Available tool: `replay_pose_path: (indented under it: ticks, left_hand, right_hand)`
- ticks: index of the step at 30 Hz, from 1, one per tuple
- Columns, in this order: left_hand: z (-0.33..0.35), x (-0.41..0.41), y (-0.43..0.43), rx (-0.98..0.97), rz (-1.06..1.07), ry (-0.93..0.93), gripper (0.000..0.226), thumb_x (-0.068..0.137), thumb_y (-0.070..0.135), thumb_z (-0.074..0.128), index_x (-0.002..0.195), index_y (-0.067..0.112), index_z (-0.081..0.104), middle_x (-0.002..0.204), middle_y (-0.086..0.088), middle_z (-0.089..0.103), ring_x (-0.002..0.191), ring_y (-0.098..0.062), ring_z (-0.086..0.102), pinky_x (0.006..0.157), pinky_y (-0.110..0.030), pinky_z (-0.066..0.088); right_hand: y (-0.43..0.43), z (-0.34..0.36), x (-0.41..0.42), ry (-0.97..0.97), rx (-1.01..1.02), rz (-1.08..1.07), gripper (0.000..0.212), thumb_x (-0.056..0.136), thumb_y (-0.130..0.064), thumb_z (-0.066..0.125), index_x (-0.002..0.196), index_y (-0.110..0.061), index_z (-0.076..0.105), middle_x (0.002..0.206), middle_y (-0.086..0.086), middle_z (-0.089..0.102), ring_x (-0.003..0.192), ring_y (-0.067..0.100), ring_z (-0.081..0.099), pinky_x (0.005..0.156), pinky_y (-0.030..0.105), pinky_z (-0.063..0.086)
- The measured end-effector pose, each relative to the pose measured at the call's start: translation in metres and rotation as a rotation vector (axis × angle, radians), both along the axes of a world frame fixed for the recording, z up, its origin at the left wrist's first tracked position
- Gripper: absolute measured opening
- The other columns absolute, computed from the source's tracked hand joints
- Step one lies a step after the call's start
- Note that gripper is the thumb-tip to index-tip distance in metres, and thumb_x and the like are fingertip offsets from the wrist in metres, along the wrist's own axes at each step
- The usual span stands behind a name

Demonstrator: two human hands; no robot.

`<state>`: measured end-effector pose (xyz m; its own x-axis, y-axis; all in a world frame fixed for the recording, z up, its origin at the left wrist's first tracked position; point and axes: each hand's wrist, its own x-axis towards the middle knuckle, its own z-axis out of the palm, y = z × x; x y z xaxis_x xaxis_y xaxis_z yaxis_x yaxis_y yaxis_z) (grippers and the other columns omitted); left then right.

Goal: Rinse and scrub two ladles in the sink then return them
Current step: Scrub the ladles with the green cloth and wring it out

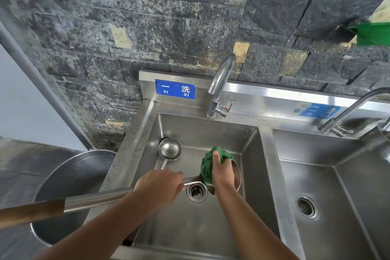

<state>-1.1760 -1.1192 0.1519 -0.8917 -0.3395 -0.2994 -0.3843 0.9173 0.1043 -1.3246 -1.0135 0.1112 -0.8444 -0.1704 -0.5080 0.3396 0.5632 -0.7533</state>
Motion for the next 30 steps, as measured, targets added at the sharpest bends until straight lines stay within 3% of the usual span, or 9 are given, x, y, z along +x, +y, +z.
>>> replay_pose_path:
  ticks: [3, 5, 8, 14, 18, 20, 23, 27, 30]
  left_hand:
    - [0.003, 0.002, 0.002, -0.044, -0.05, -0.036, 0.032, 0.102, 0.047, 0.038, 0.115, 0.021, 0.052, 0.108, -0.006, 0.064, 0.099, -0.033, 0.065, 0.076, -0.039, 0.048]
    - [0.006, 0.003, -0.001, -0.029, -0.044, -0.062, 0.032, 0.102, 0.048, 0.038, 0.113, 0.021, 0.051, 0.108, -0.006, 0.064, 0.1, -0.033, 0.065, 0.076, -0.039, 0.048]
    - [0.015, 0.005, -0.01, -0.04, -0.054, -0.079, 0.032, 0.102, 0.049, 0.038, 0.112, 0.022, 0.052, 0.106, -0.005, 0.064, 0.1, -0.03, 0.064, 0.074, -0.037, 0.045]
    - [0.027, 0.006, -0.023, -0.045, -0.16, -0.093, 0.031, 0.101, 0.049, 0.041, 0.107, 0.021, 0.053, 0.094, -0.003, 0.064, 0.09, -0.026, 0.063, 0.075, -0.037, 0.048]
    - [0.025, 0.003, -0.027, -0.094, -0.248, -0.083, 0.035, 0.102, 0.051, 0.039, 0.103, 0.019, 0.052, 0.065, 0.007, 0.04, 0.072, -0.021, 0.052, 0.071, -0.035, 0.048]
    - [0.022, 0.0, -0.026, -0.099, -0.24, -0.07, 0.035, 0.102, 0.051, 0.039, 0.105, 0.019, 0.052, 0.066, 0.007, 0.043, 0.073, -0.021, 0.055, 0.071, -0.035, 0.049]
    - [0.015, -0.002, -0.023, -0.087, -0.179, -0.029, 0.035, 0.101, 0.053, 0.038, 0.105, 0.022, 0.052, 0.082, 0.0, 0.06, 0.081, -0.022, 0.062, 0.067, -0.034, 0.045]
    - [0.003, -0.004, -0.019, -0.069, -0.132, -0.024, 0.032, 0.1, 0.053, 0.04, 0.103, 0.023, 0.051, 0.089, -0.001, 0.065, 0.085, -0.024, 0.064, 0.068, -0.035, 0.045]
    - [-0.003, -0.001, -0.016, -0.067, -0.107, -0.054, 0.03, 0.1, 0.051, 0.043, 0.106, 0.023, 0.052, 0.096, -0.002, 0.067, 0.092, -0.026, 0.065, 0.069, -0.035, 0.043]
  right_hand:
    - [-0.006, -0.007, 0.002, -0.064, -0.103, -0.09, 0.059, 0.097, -0.051, 0.046, 0.138, -0.01, 0.045, 0.128, 0.015, 0.06, 0.119, 0.036, 0.057, 0.092, 0.035, 0.04]
    - [-0.004, -0.015, 0.005, 0.08, -0.086, 0.03, 0.045, 0.094, -0.047, 0.051, 0.126, -0.015, 0.051, 0.11, 0.009, 0.065, 0.107, 0.032, 0.061, 0.086, 0.033, 0.043]
    - [0.01, -0.03, -0.002, 0.468, 0.03, 0.414, 0.033, 0.093, -0.04, 0.055, 0.118, -0.019, 0.057, 0.105, 0.003, 0.064, 0.102, 0.024, 0.06, 0.083, 0.033, 0.045]
    - [0.037, -0.017, -0.045, 1.009, 0.326, 1.402, 0.039, 0.093, -0.047, 0.053, 0.126, -0.027, 0.051, 0.12, 0.0, 0.051, 0.113, 0.022, 0.052, 0.089, 0.038, 0.05]
    - [0.041, -0.01, -0.067, 1.306, 0.344, 1.771, 0.036, 0.09, -0.049, 0.055, 0.121, -0.031, 0.055, 0.121, 0.001, 0.054, 0.108, 0.022, 0.052, 0.092, 0.038, 0.049]
    - [0.043, -0.014, -0.066, 1.297, 0.38, 1.722, 0.034, 0.091, -0.049, 0.05, 0.119, -0.03, 0.056, 0.119, 0.0, 0.055, 0.106, 0.023, 0.054, 0.09, 0.038, 0.049]
    - [0.045, -0.028, -0.048, 1.157, 0.485, 1.351, 0.035, 0.094, -0.048, 0.034, 0.111, -0.028, 0.057, 0.112, 0.0, 0.058, 0.102, 0.025, 0.056, 0.079, 0.042, 0.055]
    - [0.036, -0.038, -0.01, 0.553, 0.489, 0.803, 0.032, 0.093, -0.044, 0.039, 0.109, -0.025, 0.058, 0.109, 0.001, 0.064, 0.098, 0.026, 0.063, 0.076, 0.035, 0.053]
    - [0.032, -0.04, 0.008, -0.008, 0.248, 0.576, 0.029, 0.091, -0.039, 0.052, 0.109, -0.018, 0.063, 0.108, 0.008, 0.068, 0.098, 0.028, 0.064, 0.086, 0.034, 0.052]
